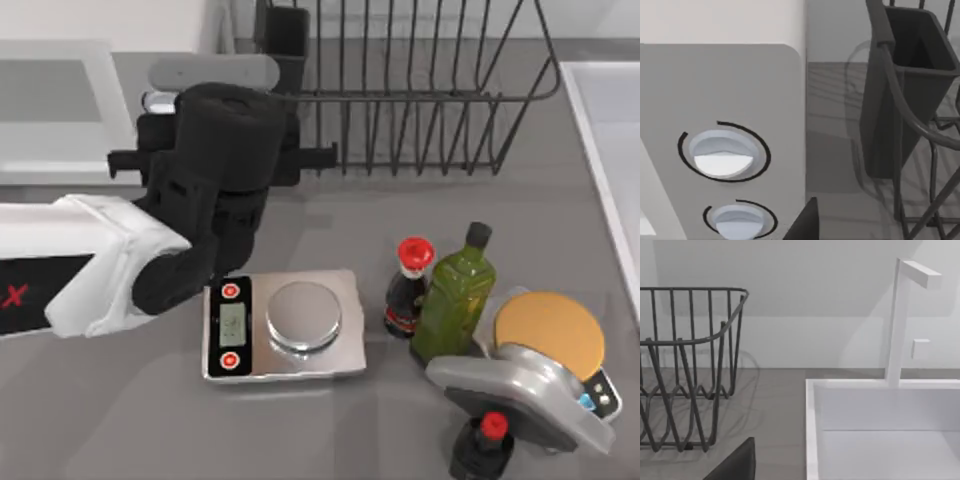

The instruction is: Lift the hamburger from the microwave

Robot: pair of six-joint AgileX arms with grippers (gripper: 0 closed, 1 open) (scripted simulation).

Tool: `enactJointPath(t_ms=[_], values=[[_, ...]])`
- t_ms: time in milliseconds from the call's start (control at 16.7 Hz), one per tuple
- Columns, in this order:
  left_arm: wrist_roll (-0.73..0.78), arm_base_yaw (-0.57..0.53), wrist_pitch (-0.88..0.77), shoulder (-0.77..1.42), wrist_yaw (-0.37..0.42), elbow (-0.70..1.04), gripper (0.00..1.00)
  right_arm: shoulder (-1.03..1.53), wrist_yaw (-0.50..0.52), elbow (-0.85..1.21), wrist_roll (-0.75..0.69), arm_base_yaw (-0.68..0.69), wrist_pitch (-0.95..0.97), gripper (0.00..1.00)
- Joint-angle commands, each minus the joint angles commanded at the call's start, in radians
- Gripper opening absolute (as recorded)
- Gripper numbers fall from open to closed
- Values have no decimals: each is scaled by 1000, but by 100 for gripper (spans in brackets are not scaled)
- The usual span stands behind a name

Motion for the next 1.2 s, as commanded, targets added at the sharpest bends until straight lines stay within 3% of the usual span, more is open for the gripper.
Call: enactJointPath(t_ms=[360, 720, 960, 1200], values=[[-4, 43, 41, 17, -6, -17, 0, 0, 0, 0, 0, 0, 0, 100], [-27, 102, 374, 198, -7, -78, 0, 0, 0, 0, 0, 0, 0, 100], [-13, 51, 583, 387, 1, -140, 0, 0, 0, 0, 0, 0, 0, 100], [1, 0, 637, 469, 8, -167, 0, 0, 0, 0, 0, 0, 0, 100]])
